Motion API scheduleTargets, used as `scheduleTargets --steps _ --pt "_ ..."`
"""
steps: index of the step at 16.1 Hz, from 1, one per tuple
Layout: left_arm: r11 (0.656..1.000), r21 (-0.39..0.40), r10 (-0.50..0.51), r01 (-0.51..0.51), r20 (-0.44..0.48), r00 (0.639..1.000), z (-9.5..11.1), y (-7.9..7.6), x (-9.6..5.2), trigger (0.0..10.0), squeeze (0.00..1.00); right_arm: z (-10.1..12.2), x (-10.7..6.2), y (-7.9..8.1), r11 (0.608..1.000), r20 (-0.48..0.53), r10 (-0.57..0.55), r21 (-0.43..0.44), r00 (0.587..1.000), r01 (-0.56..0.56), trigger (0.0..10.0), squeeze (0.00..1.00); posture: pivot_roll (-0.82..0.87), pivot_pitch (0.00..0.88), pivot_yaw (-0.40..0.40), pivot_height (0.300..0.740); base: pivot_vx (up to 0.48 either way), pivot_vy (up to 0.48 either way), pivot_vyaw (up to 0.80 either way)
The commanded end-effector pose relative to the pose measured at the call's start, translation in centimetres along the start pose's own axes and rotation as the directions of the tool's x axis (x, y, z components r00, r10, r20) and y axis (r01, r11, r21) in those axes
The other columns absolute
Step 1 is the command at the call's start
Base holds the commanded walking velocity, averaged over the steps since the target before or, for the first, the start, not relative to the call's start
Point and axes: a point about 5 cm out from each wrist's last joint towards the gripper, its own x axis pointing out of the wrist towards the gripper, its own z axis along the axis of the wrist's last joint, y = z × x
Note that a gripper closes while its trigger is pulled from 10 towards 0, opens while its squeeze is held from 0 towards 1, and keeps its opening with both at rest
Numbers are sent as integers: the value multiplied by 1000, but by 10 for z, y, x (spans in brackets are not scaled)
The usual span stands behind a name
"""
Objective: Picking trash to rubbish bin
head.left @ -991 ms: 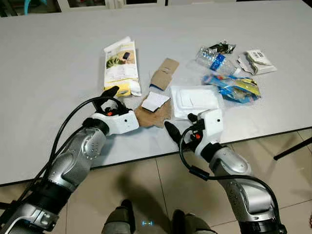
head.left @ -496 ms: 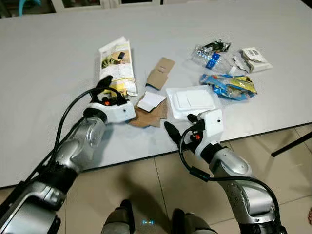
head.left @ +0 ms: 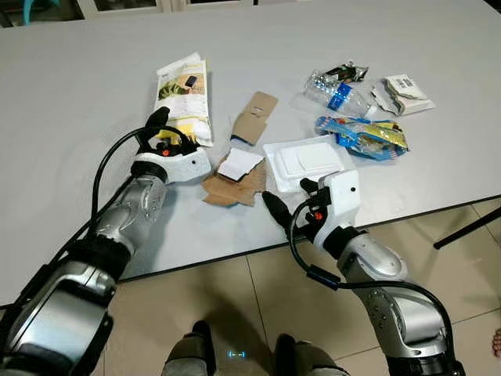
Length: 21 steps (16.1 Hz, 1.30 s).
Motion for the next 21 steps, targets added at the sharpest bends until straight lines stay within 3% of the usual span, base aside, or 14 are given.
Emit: scheduleTargets --steps 1,12,18,19,20,21 --pt "996 -2 -93 93 -31 995 -6 -25 -10 10000 0 9 -1 6 999 21 35 -9 999 -34 10000 0 -85 258 -55 740 0 0 0" --pt "991 -66 -115 114 -5 993 9 -50 -13 10000 0 20 -2 21 988 10 154 -33 988 -154 10000 0 -102 263 -88 740 0 0 0" --pt "989 21 -146 146 30 989 24 -60 -12 10000 0 20 -2 25 986 8 164 -23 986 -164 10000 0 -114 264 -86 740 0 0 0" --pt "984 75 -163 163 -11 987 18 -61 -12 9569 0 20 -3 25 987 7 159 -20 987 -159 10000 0 -120 264 -83 740 0 0 0" --pt "977 121 -172 178 -54 984 11 -60 -12 4392 0 19 -4 24 987 7 157 -19 988 -157 10000 0 -120 265 -82 740 0 0 0" --pt "971 154 -172 185 -91 981 4 -58 -11 9686 0 19 -4 24 988 6 155 -17 988 -155 10000 0 -120 265 -82 740 0 0 0"
